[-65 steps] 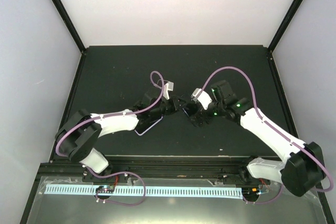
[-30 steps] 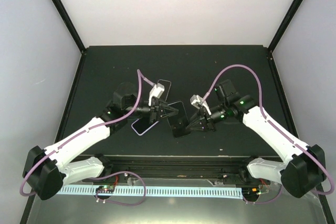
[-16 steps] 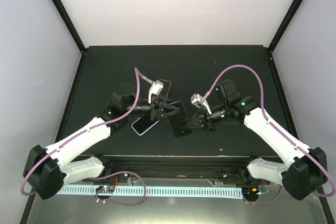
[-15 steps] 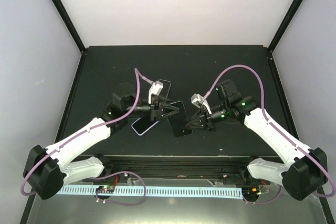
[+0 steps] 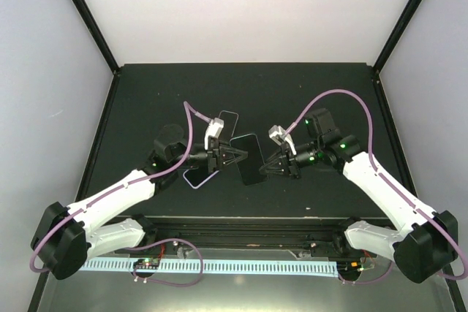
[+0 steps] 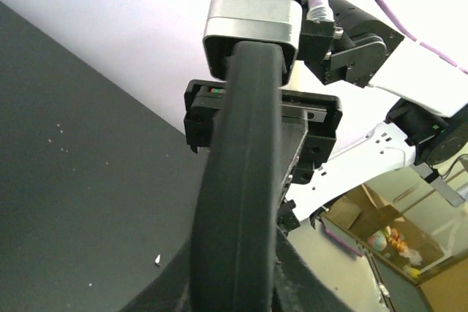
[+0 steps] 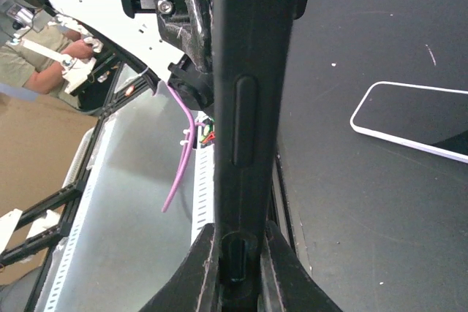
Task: Take the phone out of the phone case
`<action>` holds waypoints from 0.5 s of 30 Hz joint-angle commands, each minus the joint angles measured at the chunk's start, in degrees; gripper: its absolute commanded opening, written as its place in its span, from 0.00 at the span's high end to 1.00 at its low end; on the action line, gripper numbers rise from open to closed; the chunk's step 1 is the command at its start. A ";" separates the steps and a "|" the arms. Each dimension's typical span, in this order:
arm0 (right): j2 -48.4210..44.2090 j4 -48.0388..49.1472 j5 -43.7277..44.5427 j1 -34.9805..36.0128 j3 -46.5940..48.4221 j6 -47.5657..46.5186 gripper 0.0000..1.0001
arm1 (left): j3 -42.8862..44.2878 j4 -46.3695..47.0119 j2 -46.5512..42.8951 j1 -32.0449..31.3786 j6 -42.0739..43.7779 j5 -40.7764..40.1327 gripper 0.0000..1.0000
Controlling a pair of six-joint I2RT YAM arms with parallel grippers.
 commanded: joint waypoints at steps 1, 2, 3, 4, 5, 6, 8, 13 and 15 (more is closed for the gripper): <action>-1.05 3.99 -2.12 -0.17 0.08 0.66 0.99 | -0.16 5.04 0.45 0.08 -2.14 0.19 0.88; -1.20 4.02 -1.70 -0.17 0.05 0.73 0.99 | -0.11 5.17 0.57 0.04 -2.34 0.27 0.90; -1.22 3.91 -1.30 -0.17 0.05 0.70 0.99 | -0.08 5.23 0.54 0.07 -2.40 0.25 0.93; -1.28 3.70 -1.01 -0.17 0.05 0.58 0.99 | -0.07 5.17 0.46 0.11 -2.44 0.25 0.95; -1.37 3.40 -0.90 -0.17 0.20 -0.04 0.96 | 0.05 5.00 0.41 0.09 -2.54 0.35 0.96; -1.38 2.30 -0.81 -0.17 0.48 -1.26 0.87 | 0.33 4.23 0.12 0.10 -2.50 0.39 0.98; -1.30 -2.21 -0.15 -0.16 2.33 -5.89 0.67 | 1.81 0.19 -0.53 0.56 -1.19 0.95 0.98; -2.00 -15.94 4.44 -0.08 8.34 -21.09 0.41 | 5.05 -11.28 -2.79 1.84 6.16 4.02 0.98; -2.14 -19.20 8.05 0.00 9.32 -25.04 0.37 | 4.84 -11.89 -3.16 2.59 7.46 6.24 0.98</action>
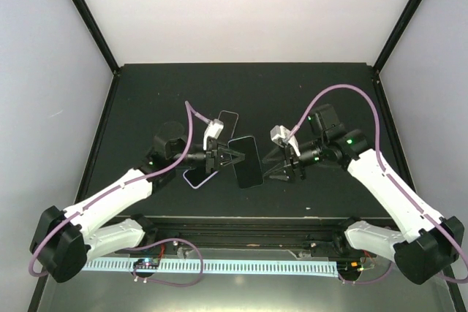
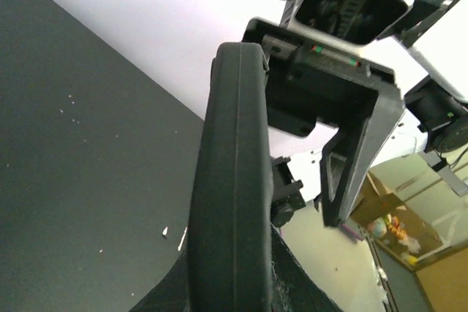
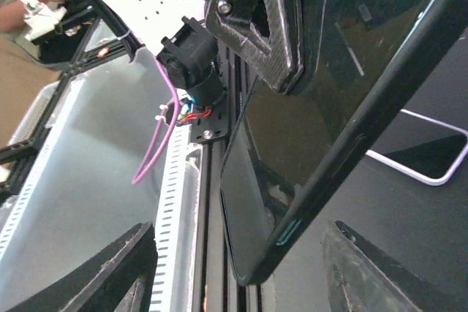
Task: Take the phone out of the phone case
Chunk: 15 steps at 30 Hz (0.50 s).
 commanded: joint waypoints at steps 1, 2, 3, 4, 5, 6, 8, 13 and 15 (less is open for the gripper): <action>-1.76 -10.26 6.94 0.20 4.06 -13.66 0.36 | 3.29 -4.28 -2.49 1.70 5.52 5.46 0.98; -1.42 -10.60 8.42 0.45 4.24 -14.17 0.36 | 3.35 -4.18 -2.41 1.93 5.95 6.41 0.98; -0.93 -11.17 9.55 0.86 4.57 -14.80 0.36 | 3.43 -4.23 -2.39 2.14 6.17 7.20 0.98; -0.22 -11.73 10.44 1.38 5.01 -15.29 0.36 | 3.29 -4.00 -2.53 2.38 6.21 7.66 0.99; 0.56 -12.15 11.23 2.23 5.63 -15.46 0.36 | 3.01 -3.42 -2.68 2.46 6.09 7.98 0.98; 1.28 -12.24 11.64 3.03 6.25 -15.33 0.36 | 2.61 -2.66 -3.00 2.57 5.75 8.20 0.98; 2.54 -11.97 12.55 4.53 7.37 -14.65 0.36 | 1.54 -0.68 -3.58 2.73 4.87 8.48 0.98; 3.15 -12.82 12.83 5.94 8.28 -16.40 0.34 | 2.69 -1.59 -3.00 2.99 5.16 9.97 0.98; 2.66 -13.02 12.74 5.90 7.96 -17.05 0.34 | 3.17 -1.85 -2.88 3.22 5.43 10.44 0.98</action>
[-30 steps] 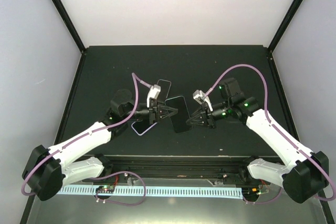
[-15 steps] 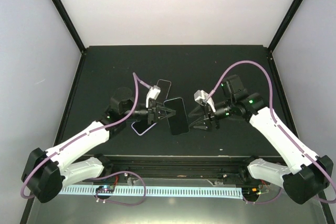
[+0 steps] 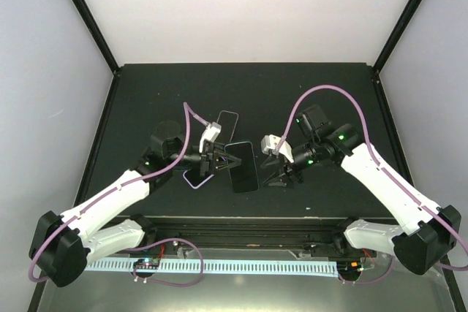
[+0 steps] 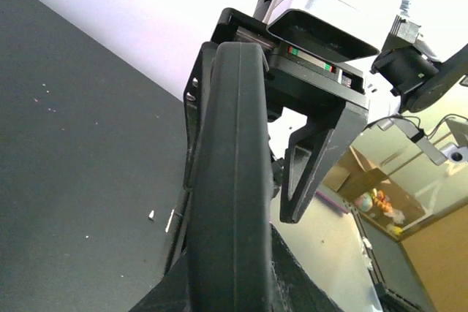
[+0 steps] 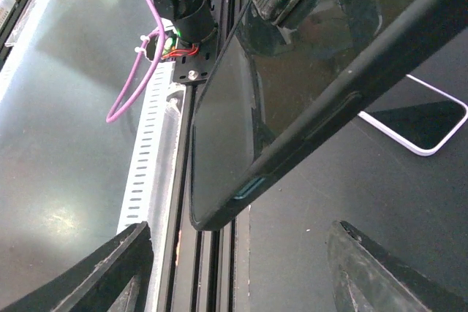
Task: Take the phone out of the phone case
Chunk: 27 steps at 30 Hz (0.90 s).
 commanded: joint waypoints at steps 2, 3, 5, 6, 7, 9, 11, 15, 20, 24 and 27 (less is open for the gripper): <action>-1.91 0.04 0.42 0.34 -0.10 -2.01 0.34 | 2.79 3.54 -1.13 0.86 0.46 2.77 0.98; -2.67 1.26 -0.10 0.37 -1.21 -1.36 0.34 | 2.53 4.27 -1.41 0.92 0.24 2.54 0.98; -4.19 4.33 -1.09 0.41 -3.58 0.69 0.34 | 1.98 5.27 -1.99 0.96 -0.61 2.14 0.98; -4.74 5.35 -1.62 0.41 -4.38 1.33 0.34 | 1.51 5.88 -2.28 1.03 -1.19 2.04 0.98; -4.87 5.75 -2.15 0.41 -4.86 1.63 0.34 | 0.92 7.24 -2.59 0.96 -1.97 1.91 0.98; -4.95 4.93 -2.69 0.41 -4.67 1.56 0.34 | -0.49 9.47 -2.92 0.96 -3.92 1.51 0.98; -5.34 4.11 -2.14 0.42 -4.49 1.12 0.35 | -1.50 12.26 -2.75 1.01 -6.13 1.01 0.98; -6.48 4.38 -2.91 0.42 -5.55 1.52 0.36 | -1.82 14.28 -2.41 0.95 -7.19 -0.33 0.98; -6.50 5.87 -4.79 0.41 -7.38 3.04 0.39 | -1.92 16.15 -1.58 1.00 -8.05 0.13 0.98; -6.17 6.32 -5.57 0.41 -7.14 4.02 0.44 | -2.57 17.61 -1.65 1.00 -8.01 1.30 0.98; -6.89 9.72 -3.37 0.41 -8.50 7.05 0.47 | -3.07 18.72 -1.60 0.96 -7.55 0.94 0.98</action>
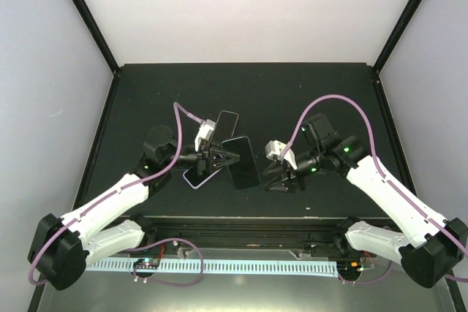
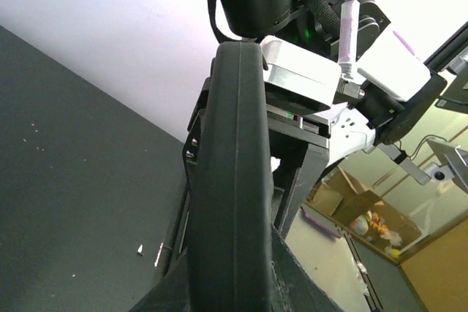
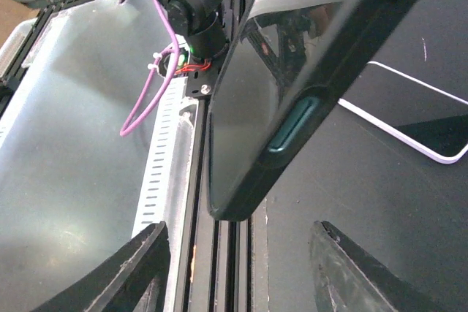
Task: Take the phone out of the phone case
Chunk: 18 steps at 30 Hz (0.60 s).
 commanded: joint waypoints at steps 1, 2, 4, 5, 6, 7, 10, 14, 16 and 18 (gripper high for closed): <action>-1.35 4.95 -0.02 0.24 -1.86 3.09 0.47 | 0.12 6.51 0.11 0.34 -0.14 0.92 0.99; -1.71 5.01 -0.21 0.21 -2.21 2.61 0.48 | 0.27 6.49 0.34 0.32 -0.52 0.62 0.98; -2.11 5.14 -0.97 0.23 -2.52 1.95 0.48 | 0.47 7.16 0.66 0.38 -1.71 0.58 0.98; -2.04 5.26 -1.48 0.24 -2.53 1.86 0.48 | 0.06 7.94 0.41 0.33 -2.68 0.43 0.99; -1.90 5.18 -2.10 0.19 -2.44 1.66 0.48 | -0.21 8.53 0.02 0.40 -3.25 0.28 0.98; -1.65 5.11 -2.68 0.23 -2.23 1.42 0.49 | -0.62 8.65 -0.46 0.35 -3.52 -0.27 0.98; -0.85 6.30 -3.31 0.22 -1.59 3.06 0.52 | -0.91 7.06 -1.74 0.33 -2.34 -1.34 0.98; 0.85 6.11 -4.06 0.72 -0.12 2.75 0.58 | -0.79 6.70 -1.82 0.32 -2.52 -0.98 0.98; 1.81 5.71 -4.18 1.39 0.87 2.41 0.62 | -0.84 6.88 -2.01 0.32 -2.93 -0.69 0.98; 2.56 5.35 -4.06 2.29 1.71 1.98 0.63 | -0.96 6.80 -2.59 0.36 -3.00 -0.36 0.98</action>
